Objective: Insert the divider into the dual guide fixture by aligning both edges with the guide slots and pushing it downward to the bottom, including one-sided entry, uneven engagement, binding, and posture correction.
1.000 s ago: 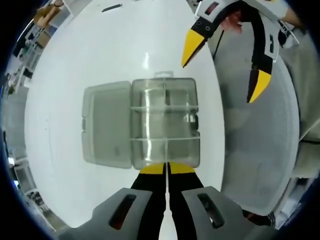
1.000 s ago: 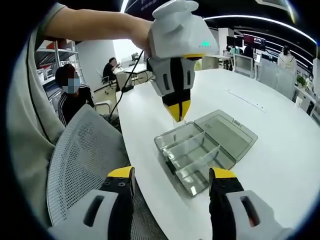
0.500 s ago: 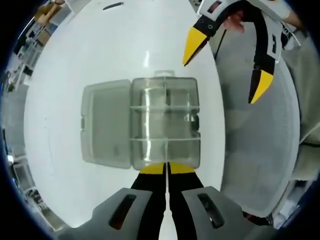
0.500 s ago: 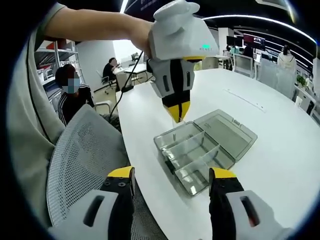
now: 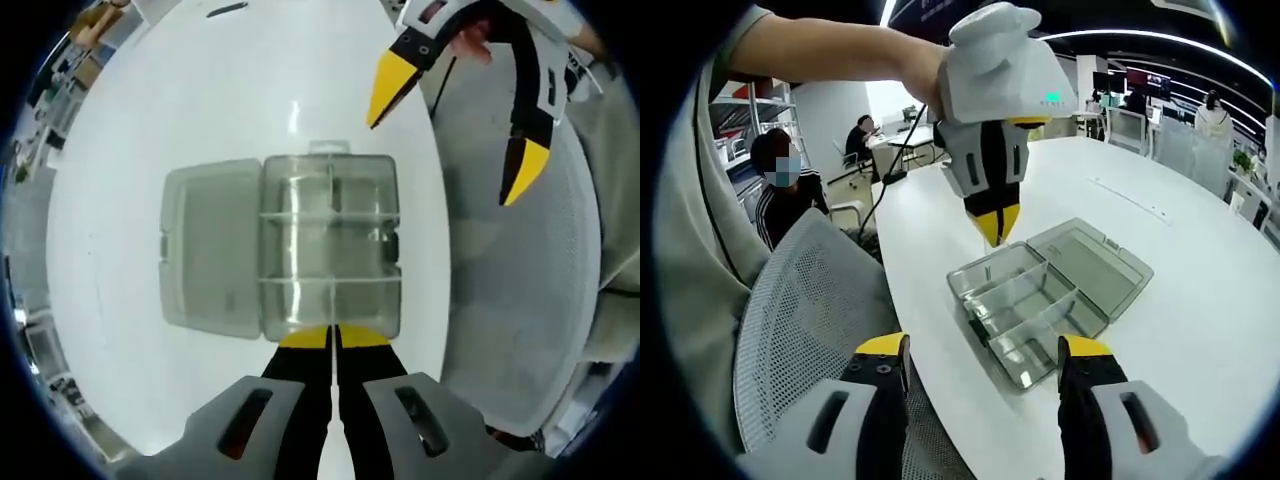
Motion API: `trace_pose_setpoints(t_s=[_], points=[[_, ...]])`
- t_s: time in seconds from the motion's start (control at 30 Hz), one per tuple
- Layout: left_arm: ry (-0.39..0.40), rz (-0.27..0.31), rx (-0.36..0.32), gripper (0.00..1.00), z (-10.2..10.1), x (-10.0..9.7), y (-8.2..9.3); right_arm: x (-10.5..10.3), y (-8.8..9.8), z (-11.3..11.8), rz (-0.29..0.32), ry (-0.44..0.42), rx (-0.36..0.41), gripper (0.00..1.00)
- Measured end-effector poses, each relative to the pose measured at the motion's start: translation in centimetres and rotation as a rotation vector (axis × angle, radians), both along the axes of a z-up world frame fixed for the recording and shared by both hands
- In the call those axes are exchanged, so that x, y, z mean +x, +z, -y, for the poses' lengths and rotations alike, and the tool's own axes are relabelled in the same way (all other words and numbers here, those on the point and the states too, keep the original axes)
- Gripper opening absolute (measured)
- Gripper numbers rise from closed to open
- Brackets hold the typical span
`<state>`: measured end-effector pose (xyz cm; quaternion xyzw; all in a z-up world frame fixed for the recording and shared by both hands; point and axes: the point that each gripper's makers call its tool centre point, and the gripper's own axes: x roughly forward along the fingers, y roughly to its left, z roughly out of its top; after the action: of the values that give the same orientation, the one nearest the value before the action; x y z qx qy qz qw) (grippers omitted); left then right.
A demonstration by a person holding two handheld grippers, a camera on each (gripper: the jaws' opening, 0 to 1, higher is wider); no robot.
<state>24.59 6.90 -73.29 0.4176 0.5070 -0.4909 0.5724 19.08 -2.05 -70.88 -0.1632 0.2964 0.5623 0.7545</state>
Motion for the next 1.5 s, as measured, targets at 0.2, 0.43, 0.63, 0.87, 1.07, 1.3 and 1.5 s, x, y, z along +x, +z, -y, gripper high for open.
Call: trace_pose_setpoints(t_s=[0.2, 0.43, 0.63, 0.87, 1.07, 1.3, 1.5], points=[[0.009, -0.009, 0.006, 0.0, 0.0, 0.0, -0.1, 0.0, 0.0, 0.0, 0.0, -0.003, 0.002, 0.57], [0.019, -0.015, 0.006, 0.0, 0.0, 0.0, -0.3, -0.1, -0.2, 0.0, -0.004, -0.003, 0.002, 0.57], [0.008, -0.014, 0.007, 0.0, 0.0, 0.0, -0.4, 0.1, -0.1, 0.1, -0.005, -0.007, 0.005, 0.57], [0.008, -0.018, 0.01, 0.0, 0.0, 0.1, -0.7, 0.0, -0.2, 0.1, -0.007, -0.009, 0.005, 0.57], [0.008, -0.02, 0.01, 0.0, 0.0, 0.1, -1.0, 0.1, -0.3, 0.2, -0.009, -0.011, 0.004, 0.57], [0.012, -0.024, 0.008, 0.0, 0.0, 0.0, -1.2, 0.0, -0.3, 0.1, -0.012, -0.011, 0.006, 0.57], [0.007, -0.023, 0.009, 0.0, -0.1, 0.0, -1.4, 0.1, -0.4, 0.2, -0.013, -0.012, 0.006, 0.57]])
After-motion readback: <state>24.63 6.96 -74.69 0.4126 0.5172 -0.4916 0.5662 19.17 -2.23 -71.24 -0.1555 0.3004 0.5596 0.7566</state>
